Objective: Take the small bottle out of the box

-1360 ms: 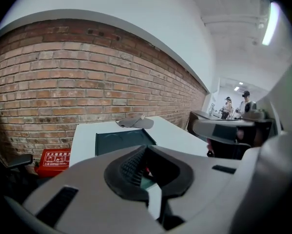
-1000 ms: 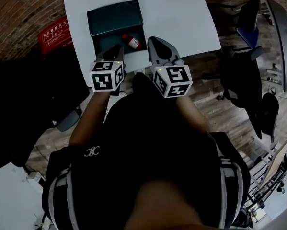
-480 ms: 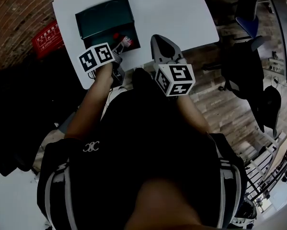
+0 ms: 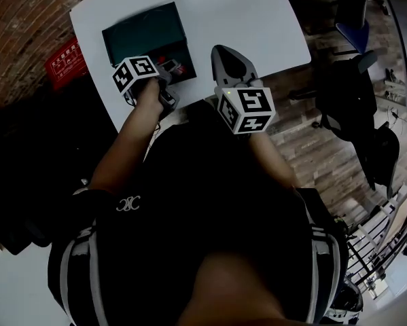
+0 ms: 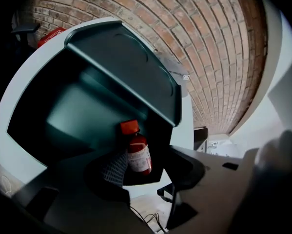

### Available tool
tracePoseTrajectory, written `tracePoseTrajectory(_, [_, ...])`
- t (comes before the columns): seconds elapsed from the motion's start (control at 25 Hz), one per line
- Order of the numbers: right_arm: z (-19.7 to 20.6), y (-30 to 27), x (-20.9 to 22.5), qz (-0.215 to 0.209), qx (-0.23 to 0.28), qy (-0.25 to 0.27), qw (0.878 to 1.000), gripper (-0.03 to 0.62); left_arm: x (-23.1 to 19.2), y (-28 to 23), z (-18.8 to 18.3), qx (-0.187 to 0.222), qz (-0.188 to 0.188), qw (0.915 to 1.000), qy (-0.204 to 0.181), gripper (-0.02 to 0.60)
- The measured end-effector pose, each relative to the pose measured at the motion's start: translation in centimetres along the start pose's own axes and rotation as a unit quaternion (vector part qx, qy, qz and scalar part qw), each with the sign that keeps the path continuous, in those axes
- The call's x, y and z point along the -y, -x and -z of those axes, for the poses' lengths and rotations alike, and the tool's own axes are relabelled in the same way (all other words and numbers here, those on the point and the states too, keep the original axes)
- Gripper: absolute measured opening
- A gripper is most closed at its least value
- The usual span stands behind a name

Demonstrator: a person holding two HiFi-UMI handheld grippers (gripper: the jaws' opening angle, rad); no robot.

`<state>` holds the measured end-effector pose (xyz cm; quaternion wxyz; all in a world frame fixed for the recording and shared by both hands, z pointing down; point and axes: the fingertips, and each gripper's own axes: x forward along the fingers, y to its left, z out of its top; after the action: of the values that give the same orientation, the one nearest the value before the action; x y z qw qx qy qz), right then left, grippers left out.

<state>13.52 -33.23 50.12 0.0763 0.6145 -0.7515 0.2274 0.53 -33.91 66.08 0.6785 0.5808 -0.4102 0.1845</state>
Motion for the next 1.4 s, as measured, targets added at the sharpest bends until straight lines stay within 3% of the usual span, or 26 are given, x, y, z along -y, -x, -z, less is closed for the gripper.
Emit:
tracePoseTrajectory(0.16, [-0.3, -0.8, 1.0, 0.003, -0.003, -0.005, 1.0, 0.031, -0.8, -1.0, -0.8, 0.002, -0.055, 0.9985, -0.002, 0.209])
tracePoseTrajectory(0.36, [-0.2, -1.5, 2.0, 0.002, -0.007, -0.009, 1.0, 0.031, -1.8, -2.2, -0.6, -0.021, -0.1, 0.9944, 0.026, 0.207])
tracePoseTrajectory(0.76, [-1.0, -1.6, 3.1, -0.009, -0.001, -0.005, 1.0, 0.031, -1.7, -3.9, 0.3, -0.038, -0.183, 0.9822, -0.017, 0.258])
tracePoseTrajectory(0.92, [-1.2, -1.3, 3.8, -0.005, 0.002, -0.007, 1.0, 0.031, -1.4, -3.7, 0.6, -0.03, -0.182, 0.9828, -0.012, 0.21])
tracePoseTrajectory(1.08, [-1.7, -0.9, 3.7, -0.005, 0.011, -0.009, 1.0, 0.031, -1.8, -3.2, 0.4, -0.026, -0.178, 0.9837, -0.005, 0.204])
tracePoseTrajectory(1.28, [-1.7, -0.4, 2.9, -0.009, 0.015, -0.008, 1.0, 0.031, -2.0, -1.6, 0.1, -0.013, -0.159, 0.9871, 0.018, 0.202])
tracePoseTrajectory(1.4, [-1.9, -0.1, 1.7, -0.014, 0.021, -0.01, 1.0, 0.031, -1.7, -0.5, 0.0, -0.007, -0.126, 0.9918, 0.022, 0.202])
